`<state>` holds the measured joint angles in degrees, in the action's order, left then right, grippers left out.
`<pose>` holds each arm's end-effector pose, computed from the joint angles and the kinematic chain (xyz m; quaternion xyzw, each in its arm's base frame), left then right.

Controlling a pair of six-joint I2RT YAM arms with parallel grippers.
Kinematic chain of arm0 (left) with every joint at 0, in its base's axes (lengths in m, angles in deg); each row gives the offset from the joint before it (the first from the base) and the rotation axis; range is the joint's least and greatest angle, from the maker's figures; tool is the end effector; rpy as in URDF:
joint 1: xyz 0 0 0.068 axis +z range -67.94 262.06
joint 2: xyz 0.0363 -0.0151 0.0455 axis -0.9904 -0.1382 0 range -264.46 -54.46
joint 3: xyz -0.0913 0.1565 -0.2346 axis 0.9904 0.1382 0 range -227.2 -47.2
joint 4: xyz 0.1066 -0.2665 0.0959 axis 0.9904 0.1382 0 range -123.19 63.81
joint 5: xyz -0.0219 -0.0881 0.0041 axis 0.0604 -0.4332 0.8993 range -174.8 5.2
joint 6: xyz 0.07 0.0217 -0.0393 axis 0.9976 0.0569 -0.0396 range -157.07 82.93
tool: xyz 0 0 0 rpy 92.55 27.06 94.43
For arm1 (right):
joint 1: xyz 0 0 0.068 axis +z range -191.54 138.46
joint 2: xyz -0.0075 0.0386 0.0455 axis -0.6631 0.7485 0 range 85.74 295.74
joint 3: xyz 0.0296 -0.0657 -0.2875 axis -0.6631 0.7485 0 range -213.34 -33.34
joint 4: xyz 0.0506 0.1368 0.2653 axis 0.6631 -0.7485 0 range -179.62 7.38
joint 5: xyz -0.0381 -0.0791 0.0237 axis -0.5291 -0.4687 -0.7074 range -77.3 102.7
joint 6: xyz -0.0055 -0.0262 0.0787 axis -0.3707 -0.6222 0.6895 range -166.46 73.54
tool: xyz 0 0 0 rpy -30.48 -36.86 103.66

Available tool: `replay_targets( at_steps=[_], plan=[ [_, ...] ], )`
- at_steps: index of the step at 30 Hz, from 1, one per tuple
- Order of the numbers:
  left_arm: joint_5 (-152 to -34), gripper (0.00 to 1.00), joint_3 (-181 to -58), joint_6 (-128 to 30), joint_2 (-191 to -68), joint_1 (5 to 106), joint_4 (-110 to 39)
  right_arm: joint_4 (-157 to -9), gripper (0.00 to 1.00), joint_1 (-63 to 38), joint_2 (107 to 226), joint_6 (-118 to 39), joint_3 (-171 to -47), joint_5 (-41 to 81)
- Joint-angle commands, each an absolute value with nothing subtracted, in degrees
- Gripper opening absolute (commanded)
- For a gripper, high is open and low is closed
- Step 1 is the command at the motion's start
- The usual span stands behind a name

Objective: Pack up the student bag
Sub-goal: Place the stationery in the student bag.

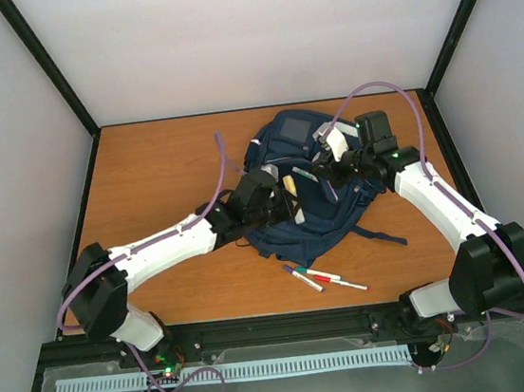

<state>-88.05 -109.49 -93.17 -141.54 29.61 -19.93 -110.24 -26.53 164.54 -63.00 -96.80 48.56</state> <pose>0.2452 -0.3258 0.2446 -0.0162 0.8986 -0.3702 0.2349 0.3323 0.1331 0.2872 -0.3554 0.8062 0.2772 0.3834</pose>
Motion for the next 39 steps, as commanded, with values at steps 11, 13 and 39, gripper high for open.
replay_targets(
  at_steps=[11, 13, 39],
  plan=[
    [-81.5, 0.22, -112.8, -114.5, -148.1, 31.0, -31.0, -107.1, 0.03, -29.3, 163.8, -63.1, -96.5, 49.9],
    [-80.6, 0.22, -112.1, -118.1, -149.0, 31.2, -33.1, -107.2, 0.03, -29.3, 163.9, -63.0, -96.5, 50.1],
    [-88.4, 0.53, -115.9, -101.1, -147.9, 29.9, -32.4, -107.5, 0.03, -30.2, 164.3, -63.3, -96.5, 51.0]
  ],
)
